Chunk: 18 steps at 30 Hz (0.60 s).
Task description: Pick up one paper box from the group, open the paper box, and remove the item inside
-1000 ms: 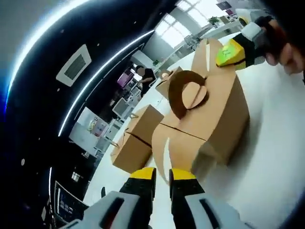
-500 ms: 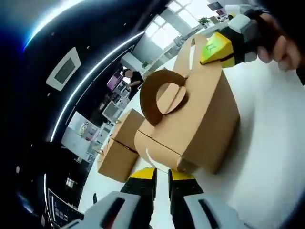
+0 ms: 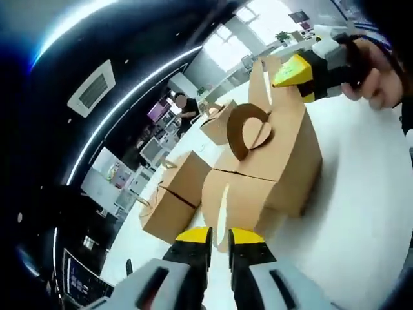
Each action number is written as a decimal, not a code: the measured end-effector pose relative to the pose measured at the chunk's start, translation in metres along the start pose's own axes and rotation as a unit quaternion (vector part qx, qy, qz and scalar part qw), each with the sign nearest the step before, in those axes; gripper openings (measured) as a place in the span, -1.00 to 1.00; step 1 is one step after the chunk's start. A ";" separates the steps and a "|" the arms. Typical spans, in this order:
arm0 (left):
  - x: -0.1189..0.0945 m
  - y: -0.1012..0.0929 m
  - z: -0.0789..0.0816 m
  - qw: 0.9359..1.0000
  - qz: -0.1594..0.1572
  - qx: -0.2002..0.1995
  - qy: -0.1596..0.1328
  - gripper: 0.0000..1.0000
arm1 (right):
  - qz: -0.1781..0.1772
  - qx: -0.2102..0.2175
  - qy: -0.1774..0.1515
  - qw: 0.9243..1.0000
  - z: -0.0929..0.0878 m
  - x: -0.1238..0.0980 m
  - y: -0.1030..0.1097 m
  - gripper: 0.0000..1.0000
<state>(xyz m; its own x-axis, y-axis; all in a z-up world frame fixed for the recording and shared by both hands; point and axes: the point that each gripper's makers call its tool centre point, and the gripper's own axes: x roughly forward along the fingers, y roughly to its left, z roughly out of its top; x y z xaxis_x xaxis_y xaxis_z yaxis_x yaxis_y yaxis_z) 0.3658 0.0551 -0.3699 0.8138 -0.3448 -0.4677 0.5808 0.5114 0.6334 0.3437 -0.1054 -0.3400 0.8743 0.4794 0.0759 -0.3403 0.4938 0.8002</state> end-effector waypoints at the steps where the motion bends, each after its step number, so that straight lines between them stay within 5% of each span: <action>1: -0.003 0.003 0.003 1.000 0.001 -0.005 -0.006 -0.73 | -0.007 -0.024 -0.002 1.000 0.003 0.000 -0.001 -0.54; 5: -0.011 0.013 0.017 1.000 0.009 -0.014 -0.025 -0.72 | -0.017 -0.076 -0.018 0.997 0.015 0.001 0.003 -0.30; 10: -0.008 0.021 0.035 0.999 0.022 -0.015 -0.040 -0.70 | -0.042 -0.113 -0.044 0.992 0.042 0.011 -0.002 -0.36; 15: 0.000 0.028 0.050 0.997 0.042 -0.035 -0.060 -0.69 | -0.089 -0.212 -0.052 0.972 0.058 0.020 -0.020 -0.50; 18: 0.010 0.031 0.043 0.997 0.066 -0.025 -0.041 -0.69 | -0.107 -0.242 -0.047 0.963 0.058 0.020 -0.030 -0.58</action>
<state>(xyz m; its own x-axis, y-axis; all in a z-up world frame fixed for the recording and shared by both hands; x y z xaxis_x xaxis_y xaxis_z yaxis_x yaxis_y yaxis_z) 0.3929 0.0339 -0.3284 0.8836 -0.3339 -0.3283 0.4677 0.5951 0.6535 0.3911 -0.1525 -0.3280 0.9621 0.2724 0.0115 -0.2503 0.8656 0.4337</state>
